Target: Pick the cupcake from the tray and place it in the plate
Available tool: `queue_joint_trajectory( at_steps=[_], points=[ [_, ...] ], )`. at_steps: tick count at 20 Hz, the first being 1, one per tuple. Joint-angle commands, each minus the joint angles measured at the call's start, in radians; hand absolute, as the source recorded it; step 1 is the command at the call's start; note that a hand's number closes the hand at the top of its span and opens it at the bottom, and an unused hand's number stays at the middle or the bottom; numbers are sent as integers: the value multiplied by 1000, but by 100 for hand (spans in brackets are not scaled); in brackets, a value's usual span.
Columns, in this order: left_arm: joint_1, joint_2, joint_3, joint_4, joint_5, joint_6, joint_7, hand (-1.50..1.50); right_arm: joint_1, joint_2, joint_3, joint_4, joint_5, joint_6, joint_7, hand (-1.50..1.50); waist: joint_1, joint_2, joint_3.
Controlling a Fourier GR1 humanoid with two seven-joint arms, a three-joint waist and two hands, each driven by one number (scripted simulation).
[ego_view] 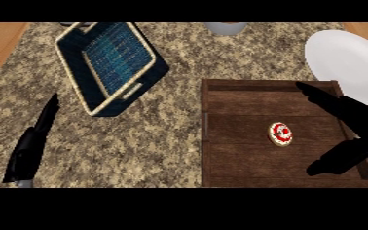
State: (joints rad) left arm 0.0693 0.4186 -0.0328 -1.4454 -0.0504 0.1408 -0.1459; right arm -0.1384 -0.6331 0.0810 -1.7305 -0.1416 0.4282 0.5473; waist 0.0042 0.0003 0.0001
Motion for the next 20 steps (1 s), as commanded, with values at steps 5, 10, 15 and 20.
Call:
queue_joint_trajectory(
  at_steps=[5, 10, 15, 20],
  points=[
    [15, -23, 28, -74, -20, -38, 60, 0, 78, 102, 51, 66, 154, 60, -112, -150, -2, -1, 0],
    [65, -35, 85, -72, -49, -82, 6, 0, -17, 168, 3, 138, 197, 105, -67, -150, 0, -1, 0],
    [41, -73, 93, -56, -78, -82, 7, 0, -23, 254, 33, 202, 300, 71, -125, -150, 0, 0, 0],
    [-25, -101, 108, 34, -119, -83, -10, 0, -2, 281, -8, 183, 314, 82, -198, 150, -4, 0, 0]
  ],
)
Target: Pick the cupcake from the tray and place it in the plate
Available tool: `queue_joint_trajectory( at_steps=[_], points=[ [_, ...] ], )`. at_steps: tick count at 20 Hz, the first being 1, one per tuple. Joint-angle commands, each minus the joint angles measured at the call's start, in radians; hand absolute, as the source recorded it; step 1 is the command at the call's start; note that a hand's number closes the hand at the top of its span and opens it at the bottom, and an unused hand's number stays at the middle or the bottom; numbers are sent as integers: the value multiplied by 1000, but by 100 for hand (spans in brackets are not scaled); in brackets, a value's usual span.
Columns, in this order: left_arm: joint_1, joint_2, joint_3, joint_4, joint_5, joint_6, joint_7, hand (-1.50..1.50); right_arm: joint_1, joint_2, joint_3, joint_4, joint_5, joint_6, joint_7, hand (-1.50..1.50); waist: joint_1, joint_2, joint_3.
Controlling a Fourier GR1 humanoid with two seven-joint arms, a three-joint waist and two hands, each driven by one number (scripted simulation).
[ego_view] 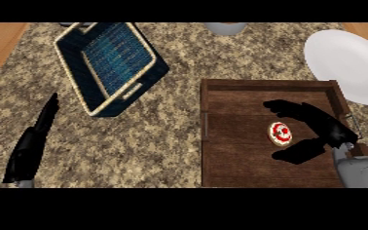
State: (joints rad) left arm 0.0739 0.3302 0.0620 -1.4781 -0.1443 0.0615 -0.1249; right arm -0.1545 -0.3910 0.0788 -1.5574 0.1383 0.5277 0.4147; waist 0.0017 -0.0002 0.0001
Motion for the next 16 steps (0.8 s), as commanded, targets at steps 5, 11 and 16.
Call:
queue_joint_trajectory(
  at_steps=[5, 11, 16],
  points=[
    [53, -64, -7, -49, -71, 21, -26, 0, 0, 35, -53, 111, 91, -15, -192, 150, 2, 0, 0],
    [21, -48, 24, -15, -46, -33, -2, 0, -30, -148, -186, 198, 107, 52, -307, 150, 5, 5, 1],
    [18, -26, 46, -47, -22, -45, 2, 0, -12, -451, -319, 306, 211, 46, -374, 150, 3, 35, 13]
  ],
)
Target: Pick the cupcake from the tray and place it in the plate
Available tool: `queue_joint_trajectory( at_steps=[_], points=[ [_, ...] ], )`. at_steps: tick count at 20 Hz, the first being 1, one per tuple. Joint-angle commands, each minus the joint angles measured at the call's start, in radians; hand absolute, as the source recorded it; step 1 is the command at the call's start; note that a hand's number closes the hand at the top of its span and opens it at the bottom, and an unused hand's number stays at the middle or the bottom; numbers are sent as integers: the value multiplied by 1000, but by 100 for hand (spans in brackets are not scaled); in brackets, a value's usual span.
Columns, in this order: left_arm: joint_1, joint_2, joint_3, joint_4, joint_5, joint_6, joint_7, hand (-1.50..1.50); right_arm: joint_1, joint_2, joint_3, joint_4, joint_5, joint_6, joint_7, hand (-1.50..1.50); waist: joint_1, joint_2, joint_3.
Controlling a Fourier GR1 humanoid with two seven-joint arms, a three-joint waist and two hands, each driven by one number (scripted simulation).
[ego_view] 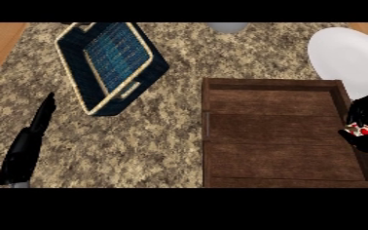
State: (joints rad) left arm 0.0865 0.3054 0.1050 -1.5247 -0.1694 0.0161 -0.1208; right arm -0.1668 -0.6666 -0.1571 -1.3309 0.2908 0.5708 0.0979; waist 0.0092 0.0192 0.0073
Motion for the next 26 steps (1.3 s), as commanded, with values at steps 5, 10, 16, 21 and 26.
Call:
queue_joint_trajectory(
  at_steps=[5, 10, 16, 21, 26],
  points=[
    [0, -13, -8, -11, 9, -5, -16, 0, -25, -301, -180, 203, 127, -121, -187, 150, 16, 20, 13],
    [-12, -10, -6, -6, 4, -1, -16, 0, -58, -364, -277, 325, 138, -258, -352, 150, 25, 20, 15],
    [6, -9, -11, -1, -4, -3, -17, 0, -100, -413, -384, 444, 94, -366, -639, 150, 29, 5, 14],
    [-11, -18, -18, 20, -12, 3, -24, 0, -147, -433, -404, 568, 31, -287, -895, 150, 45, 8, 7],
    [-54, -25, -45, 24, -19, -13, -12, 0, -224, -488, -385, 698, 36, -227, -1036, 150, 66, 11, 3]
  ],
)
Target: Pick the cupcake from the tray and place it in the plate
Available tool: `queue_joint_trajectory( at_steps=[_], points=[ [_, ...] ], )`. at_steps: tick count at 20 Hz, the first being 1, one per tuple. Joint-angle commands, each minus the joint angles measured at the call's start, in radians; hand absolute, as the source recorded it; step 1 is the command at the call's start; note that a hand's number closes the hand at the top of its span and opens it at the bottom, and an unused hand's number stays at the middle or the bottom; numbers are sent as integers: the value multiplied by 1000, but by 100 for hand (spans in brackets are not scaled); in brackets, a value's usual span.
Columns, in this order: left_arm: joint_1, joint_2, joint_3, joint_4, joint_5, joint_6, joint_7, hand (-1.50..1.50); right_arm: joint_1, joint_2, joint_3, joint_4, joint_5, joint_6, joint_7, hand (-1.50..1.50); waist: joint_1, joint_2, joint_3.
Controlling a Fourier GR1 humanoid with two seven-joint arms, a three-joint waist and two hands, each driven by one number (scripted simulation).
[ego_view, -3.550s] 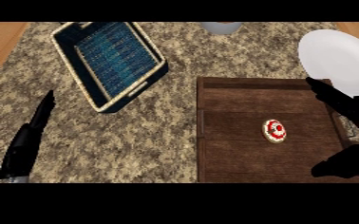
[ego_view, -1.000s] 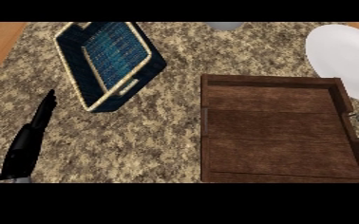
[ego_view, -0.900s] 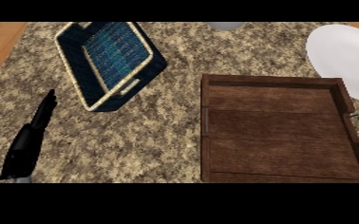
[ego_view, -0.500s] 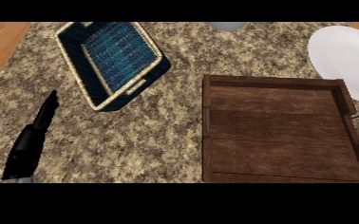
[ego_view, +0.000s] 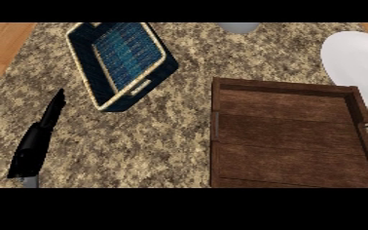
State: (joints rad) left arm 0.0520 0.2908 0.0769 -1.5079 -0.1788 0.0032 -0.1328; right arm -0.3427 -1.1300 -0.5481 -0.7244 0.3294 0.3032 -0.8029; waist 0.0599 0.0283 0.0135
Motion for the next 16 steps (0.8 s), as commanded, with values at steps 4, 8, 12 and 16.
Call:
queue_joint_trajectory(
  at_steps=[4, 8, 12, 16],
  points=[
    [-23, -17, -24, 13, -27, 13, 16, 0, -98, -41, 61, 161, 22, 75, -181, 150, 25, 1, -4],
    [-24, -8, -12, 41, -18, -1, -28, 0, -214, -11, 126, 220, 49, 81, -130, 150, 36, -1, -8],
    [-50, -6, -17, 24, -12, -16, 16, 0, -331, 41, 209, 249, 102, 75, -71, 150, 35, -3, -9],
    [-54, -17, -19, 43, -24, -3, 7, 0, -384, 87, 294, 293, 178, 58, -64, 150, 27, -3, -9]
  ],
)
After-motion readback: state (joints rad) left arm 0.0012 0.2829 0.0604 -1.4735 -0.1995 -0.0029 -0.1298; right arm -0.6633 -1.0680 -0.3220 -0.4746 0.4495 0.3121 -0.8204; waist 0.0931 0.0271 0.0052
